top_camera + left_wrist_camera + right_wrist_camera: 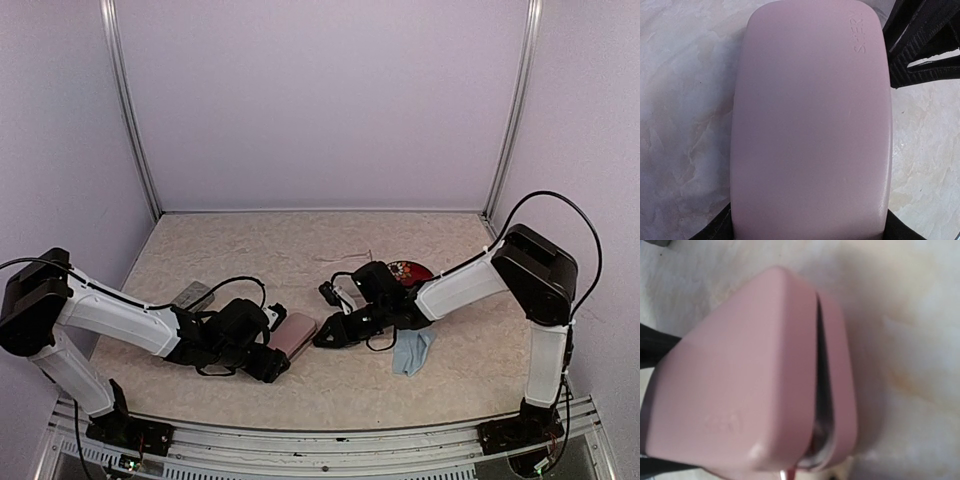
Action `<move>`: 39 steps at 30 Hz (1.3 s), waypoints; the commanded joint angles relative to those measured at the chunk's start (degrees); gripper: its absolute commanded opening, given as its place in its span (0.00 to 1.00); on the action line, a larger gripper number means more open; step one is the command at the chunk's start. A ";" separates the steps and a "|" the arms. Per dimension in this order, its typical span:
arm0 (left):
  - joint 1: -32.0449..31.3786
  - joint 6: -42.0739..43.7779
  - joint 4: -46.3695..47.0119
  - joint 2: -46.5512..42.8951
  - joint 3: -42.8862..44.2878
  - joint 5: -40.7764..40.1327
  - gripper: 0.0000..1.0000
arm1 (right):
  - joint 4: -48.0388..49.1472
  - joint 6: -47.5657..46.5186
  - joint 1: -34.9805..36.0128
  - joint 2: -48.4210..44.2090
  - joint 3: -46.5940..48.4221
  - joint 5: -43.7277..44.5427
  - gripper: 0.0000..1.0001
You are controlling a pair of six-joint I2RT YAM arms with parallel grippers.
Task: Organize the sunglasses
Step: Adjust the case with sunglasses at the center of the board.
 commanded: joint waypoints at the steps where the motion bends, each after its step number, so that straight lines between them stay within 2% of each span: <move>1: -0.21 -0.25 -0.31 -0.15 1.06 -0.60 0.44 | 1.00 0.99 0.66 1.08 1.38 -0.18 0.24; 25: -2.48 1.18 -0.65 1.34 1.72 -0.51 0.45 | 5.77 7.39 0.28 4.11 2.61 -3.75 0.17; 39: -4.42 2.44 -1.07 1.96 2.05 -1.84 0.45 | 24.00 22.18 -2.99 7.49 -2.67 -13.12 0.13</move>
